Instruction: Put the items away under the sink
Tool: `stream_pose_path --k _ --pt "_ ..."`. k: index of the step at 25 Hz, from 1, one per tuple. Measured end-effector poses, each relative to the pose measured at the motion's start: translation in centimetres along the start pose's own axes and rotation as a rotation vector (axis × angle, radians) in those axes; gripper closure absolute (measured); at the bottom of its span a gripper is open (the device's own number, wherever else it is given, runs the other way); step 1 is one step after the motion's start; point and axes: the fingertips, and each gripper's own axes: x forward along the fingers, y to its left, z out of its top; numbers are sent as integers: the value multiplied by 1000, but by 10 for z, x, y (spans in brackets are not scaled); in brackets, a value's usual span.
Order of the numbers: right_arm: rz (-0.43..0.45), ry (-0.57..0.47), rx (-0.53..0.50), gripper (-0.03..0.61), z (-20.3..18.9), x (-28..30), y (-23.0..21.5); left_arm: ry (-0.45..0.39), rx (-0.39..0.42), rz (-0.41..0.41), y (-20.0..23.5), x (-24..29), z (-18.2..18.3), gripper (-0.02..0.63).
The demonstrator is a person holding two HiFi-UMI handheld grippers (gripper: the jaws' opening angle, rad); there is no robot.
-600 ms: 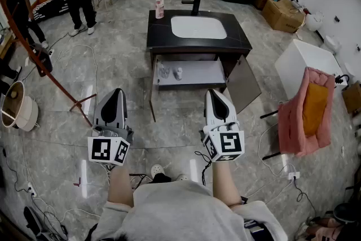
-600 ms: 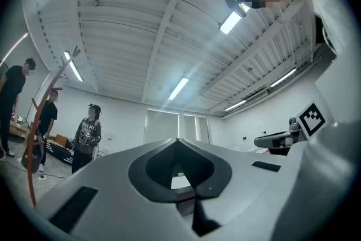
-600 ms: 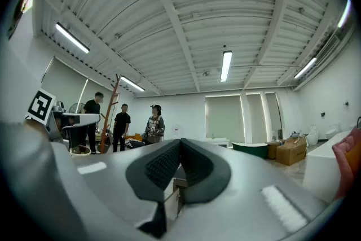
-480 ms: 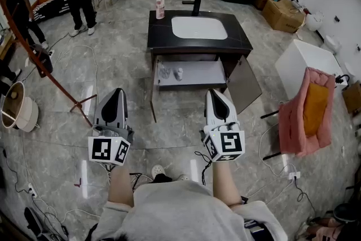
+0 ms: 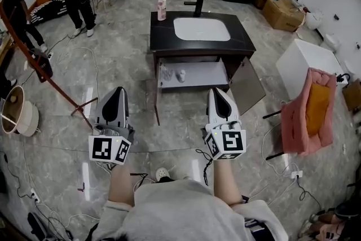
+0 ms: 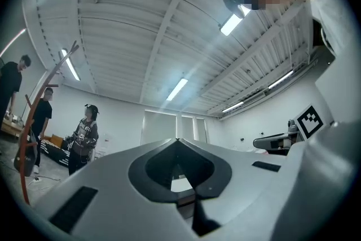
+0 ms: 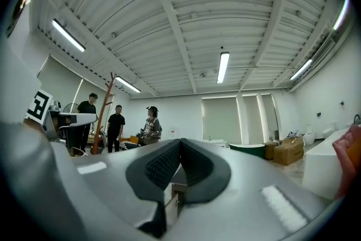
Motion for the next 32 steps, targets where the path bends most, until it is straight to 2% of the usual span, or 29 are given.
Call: stream_pose_path --k 6,15,23,32 --pt "-26 -21 16 568 -4 16 8 -13 -18 -14 27 8 -6 606" --pt "-38 13 -4 568 -17 32 16 8 -59 -38 47 26 -24 606" --pt "-19 7 -3 568 -30 80 -7 -1 -48 -12 64 68 -38 606" --pt "30 -11 11 568 -37 169 -56 -11 -26 27 75 154 -50 606"
